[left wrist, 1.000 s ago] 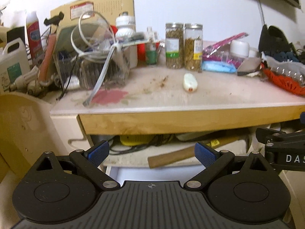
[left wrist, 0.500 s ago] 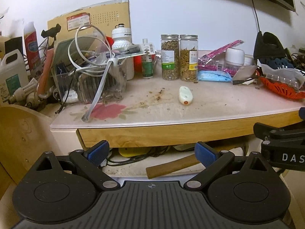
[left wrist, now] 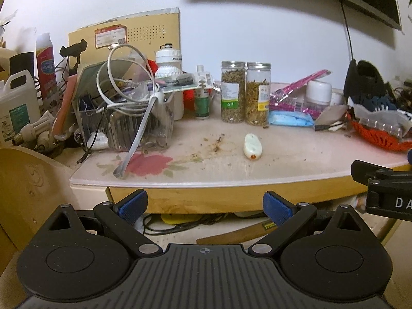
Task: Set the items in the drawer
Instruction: 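Raise the left gripper toward the white plastic item on the bench, then close the left gripper around the white plastic item with orange tip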
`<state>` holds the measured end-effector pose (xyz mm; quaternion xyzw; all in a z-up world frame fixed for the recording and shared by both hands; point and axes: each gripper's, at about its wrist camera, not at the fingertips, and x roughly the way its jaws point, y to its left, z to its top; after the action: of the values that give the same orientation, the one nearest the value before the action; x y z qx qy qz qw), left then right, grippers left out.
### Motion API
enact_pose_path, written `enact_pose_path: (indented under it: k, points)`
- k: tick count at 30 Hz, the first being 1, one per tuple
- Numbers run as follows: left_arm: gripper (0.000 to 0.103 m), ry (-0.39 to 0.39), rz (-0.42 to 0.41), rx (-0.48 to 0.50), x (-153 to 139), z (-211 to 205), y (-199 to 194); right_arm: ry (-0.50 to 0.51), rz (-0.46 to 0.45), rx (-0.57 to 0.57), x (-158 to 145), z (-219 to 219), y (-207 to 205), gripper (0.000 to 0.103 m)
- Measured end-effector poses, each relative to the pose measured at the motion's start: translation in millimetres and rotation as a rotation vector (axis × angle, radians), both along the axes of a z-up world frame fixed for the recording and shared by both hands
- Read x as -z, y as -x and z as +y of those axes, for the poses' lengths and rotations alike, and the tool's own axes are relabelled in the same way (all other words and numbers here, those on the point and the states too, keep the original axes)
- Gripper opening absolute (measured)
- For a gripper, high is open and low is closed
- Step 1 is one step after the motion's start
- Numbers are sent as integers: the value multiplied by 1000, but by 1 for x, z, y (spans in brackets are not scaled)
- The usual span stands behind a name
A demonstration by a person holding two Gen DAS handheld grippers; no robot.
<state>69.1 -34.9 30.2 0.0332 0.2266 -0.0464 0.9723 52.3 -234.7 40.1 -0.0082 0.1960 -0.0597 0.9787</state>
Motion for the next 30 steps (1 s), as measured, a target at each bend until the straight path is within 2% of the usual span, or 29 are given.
enact_pose_path:
  k: [9,16,30]
  points:
    - [99,66,-40,42,-7,9,-5,-8,-4,9,-2,-4,-1,103]
    - [99,106,-40,66,-1,12,-31,-7,14,-1,2,-1,-2,103]
    - [99,47,-49,163,19,-3,-85,-34,55,-22,7,0,-6,103]
